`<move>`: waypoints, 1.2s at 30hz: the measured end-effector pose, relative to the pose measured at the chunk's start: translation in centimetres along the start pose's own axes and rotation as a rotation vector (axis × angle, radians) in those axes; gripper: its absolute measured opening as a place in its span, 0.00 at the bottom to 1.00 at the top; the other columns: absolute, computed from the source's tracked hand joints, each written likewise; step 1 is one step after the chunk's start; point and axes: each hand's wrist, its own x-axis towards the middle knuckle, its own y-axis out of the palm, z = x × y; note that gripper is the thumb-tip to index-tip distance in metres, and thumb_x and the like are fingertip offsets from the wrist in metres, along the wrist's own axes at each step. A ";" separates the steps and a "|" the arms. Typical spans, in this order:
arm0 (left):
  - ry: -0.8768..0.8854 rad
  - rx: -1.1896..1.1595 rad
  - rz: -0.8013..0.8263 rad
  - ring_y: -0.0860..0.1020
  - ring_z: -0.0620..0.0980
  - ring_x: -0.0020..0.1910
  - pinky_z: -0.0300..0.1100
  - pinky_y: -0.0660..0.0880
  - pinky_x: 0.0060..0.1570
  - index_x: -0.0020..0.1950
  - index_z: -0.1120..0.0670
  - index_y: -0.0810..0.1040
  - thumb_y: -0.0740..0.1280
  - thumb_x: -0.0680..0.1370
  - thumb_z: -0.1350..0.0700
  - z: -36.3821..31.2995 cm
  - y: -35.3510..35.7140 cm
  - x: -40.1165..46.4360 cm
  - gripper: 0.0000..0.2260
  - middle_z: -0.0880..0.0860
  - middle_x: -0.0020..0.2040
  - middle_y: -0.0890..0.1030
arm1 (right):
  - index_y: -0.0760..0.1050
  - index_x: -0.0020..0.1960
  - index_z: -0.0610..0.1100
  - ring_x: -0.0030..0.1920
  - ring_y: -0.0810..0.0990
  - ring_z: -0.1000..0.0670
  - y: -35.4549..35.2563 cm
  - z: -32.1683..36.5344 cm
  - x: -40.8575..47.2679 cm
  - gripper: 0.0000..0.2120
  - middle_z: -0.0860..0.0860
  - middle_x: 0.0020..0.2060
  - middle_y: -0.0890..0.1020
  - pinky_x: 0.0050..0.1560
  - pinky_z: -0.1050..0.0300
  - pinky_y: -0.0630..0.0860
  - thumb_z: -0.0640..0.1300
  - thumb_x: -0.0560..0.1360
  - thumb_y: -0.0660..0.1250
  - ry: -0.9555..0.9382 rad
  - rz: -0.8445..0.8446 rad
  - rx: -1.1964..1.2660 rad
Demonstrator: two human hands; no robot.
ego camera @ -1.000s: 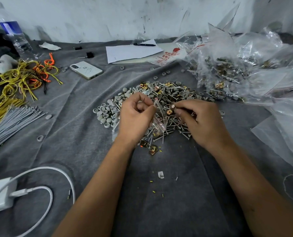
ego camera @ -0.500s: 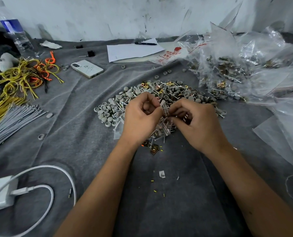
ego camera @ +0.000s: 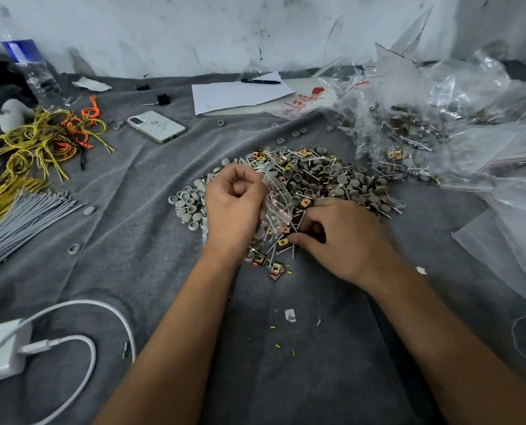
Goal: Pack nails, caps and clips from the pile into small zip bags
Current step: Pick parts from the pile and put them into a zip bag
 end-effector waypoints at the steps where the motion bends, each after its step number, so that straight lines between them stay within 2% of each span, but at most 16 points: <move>1: -0.006 -0.011 -0.012 0.67 0.48 0.21 0.36 0.63 0.22 0.42 0.57 0.76 0.66 0.77 0.70 0.0 0.0 0.0 0.09 0.52 0.25 0.71 | 0.78 0.42 0.53 0.42 0.73 0.56 0.0 0.1 0.0 0.12 0.60 0.38 0.73 0.40 0.57 0.66 0.60 0.75 0.72 -0.002 0.005 0.003; 6: -0.028 -0.012 -0.033 0.67 0.48 0.21 0.38 0.63 0.22 0.44 0.58 0.76 0.66 0.77 0.69 0.1 -0.1 0.1 0.07 0.54 0.25 0.71 | 0.77 0.44 0.55 0.46 0.75 0.56 -0.5 0.0 -0.1 0.06 0.60 0.43 0.75 0.44 0.56 0.72 0.54 0.77 0.71 0.000 0.073 0.025; 9: -0.042 -0.019 -0.039 0.66 0.49 0.21 0.41 0.63 0.24 0.44 0.58 0.76 0.67 0.77 0.69 0.1 0.0 0.1 0.07 0.54 0.25 0.71 | 0.78 0.46 0.54 0.49 0.75 0.56 -0.4 0.1 -0.1 0.03 0.60 0.45 0.75 0.45 0.57 0.72 0.51 0.78 0.70 -0.004 0.090 -0.003; 14: -0.049 -0.006 -0.033 0.66 0.49 0.22 0.41 0.62 0.24 0.45 0.60 0.76 0.66 0.78 0.70 -0.1 0.0 0.0 0.06 0.56 0.27 0.70 | 0.75 0.50 0.47 0.46 0.77 0.52 -0.6 -0.4 0.1 0.02 0.53 0.46 0.79 0.46 0.55 0.74 0.44 0.82 0.66 0.073 -0.081 0.104; 16: -0.034 0.029 -0.023 0.67 0.49 0.22 0.38 0.63 0.23 0.45 0.61 0.76 0.66 0.78 0.70 -0.2 0.2 -0.1 0.06 0.57 0.27 0.71 | 0.74 0.50 0.45 0.43 0.79 0.52 -0.8 -0.5 0.1 0.02 0.51 0.44 0.81 0.43 0.58 0.74 0.40 0.82 0.65 0.079 -0.157 0.218; 18: 0.001 0.073 0.007 0.68 0.51 0.24 0.37 0.64 0.25 0.45 0.60 0.76 0.66 0.77 0.71 -0.2 0.3 -0.3 0.06 0.58 0.29 0.72 | 0.77 0.50 0.41 0.41 0.80 0.55 -1.1 -0.4 0.1 0.01 0.51 0.41 0.82 0.41 0.68 0.74 0.38 0.80 0.68 0.037 -0.235 0.295; 21: 0.051 0.139 0.097 0.71 0.54 0.28 0.44 0.69 0.30 0.45 0.63 0.76 0.68 0.75 0.69 -0.2 0.7 -0.7 0.03 0.58 0.29 0.72 | 0.82 0.49 0.40 0.43 0.77 0.58 -1.3 -0.3 0.0 0.03 0.51 0.42 0.83 0.45 0.76 0.70 0.36 0.76 0.74 -0.054 -0.280 0.298; 23: 0.068 0.163 0.132 0.70 0.56 0.29 0.49 0.69 0.32 0.44 0.61 0.76 0.68 0.74 0.67 -0.2 0.9 -0.9 0.03 0.57 0.29 0.71 | 0.83 0.48 0.40 0.44 0.76 0.60 -1.2 -0.4 0.0 0.05 0.50 0.44 0.84 0.47 0.77 0.68 0.35 0.74 0.76 -0.099 -0.252 0.256; 25: 0.077 0.178 0.139 0.69 0.57 0.30 0.51 0.69 0.32 0.43 0.59 0.76 0.68 0.74 0.68 -0.1 1.0 -0.9 0.05 0.58 0.29 0.70 | 0.84 0.49 0.41 0.44 0.78 0.57 -1.0 -0.4 0.0 0.07 0.50 0.45 0.84 0.49 0.74 0.71 0.34 0.72 0.76 -0.122 -0.219 0.205; 28: 0.084 0.186 0.140 0.70 0.57 0.29 0.50 0.69 0.32 0.43 0.59 0.76 0.68 0.74 0.70 -0.1 0.9 -0.8 0.07 0.59 0.30 0.71 | 0.84 0.51 0.40 0.46 0.81 0.55 -0.9 -0.3 0.0 0.07 0.50 0.46 0.85 0.50 0.65 0.77 0.34 0.73 0.76 -0.178 -0.256 0.217; 32: 0.079 0.148 0.115 0.69 0.56 0.28 0.46 0.69 0.29 0.43 0.62 0.76 0.68 0.74 0.69 -0.2 0.7 -0.6 0.04 0.59 0.29 0.70 | 0.83 0.55 0.40 0.50 0.84 0.59 -1.3 0.0 0.0 0.07 0.52 0.47 0.86 0.52 0.67 0.78 0.36 0.77 0.74 -0.164 -0.404 0.451; 34: 0.055 0.113 0.079 0.69 0.54 0.27 0.41 0.67 0.27 0.43 0.60 0.76 0.68 0.75 0.69 -0.2 0.6 -0.4 0.06 0.58 0.29 0.70 | 0.83 0.52 0.42 0.45 0.83 0.59 -1.5 -0.2 0.0 0.05 0.55 0.43 0.85 0.45 0.70 0.76 0.41 0.78 0.74 -0.111 -0.403 0.433; 36: 0.028 0.075 0.044 0.68 0.51 0.24 0.37 0.65 0.25 0.42 0.57 0.75 0.68 0.77 0.70 -0.1 0.3 -0.2 0.09 0.56 0.27 0.70 | 0.83 0.46 0.45 0.36 0.80 0.58 -1.4 -0.3 -0.1 0.09 0.57 0.35 0.82 0.37 0.67 0.72 0.51 0.78 0.73 -0.074 -0.306 0.335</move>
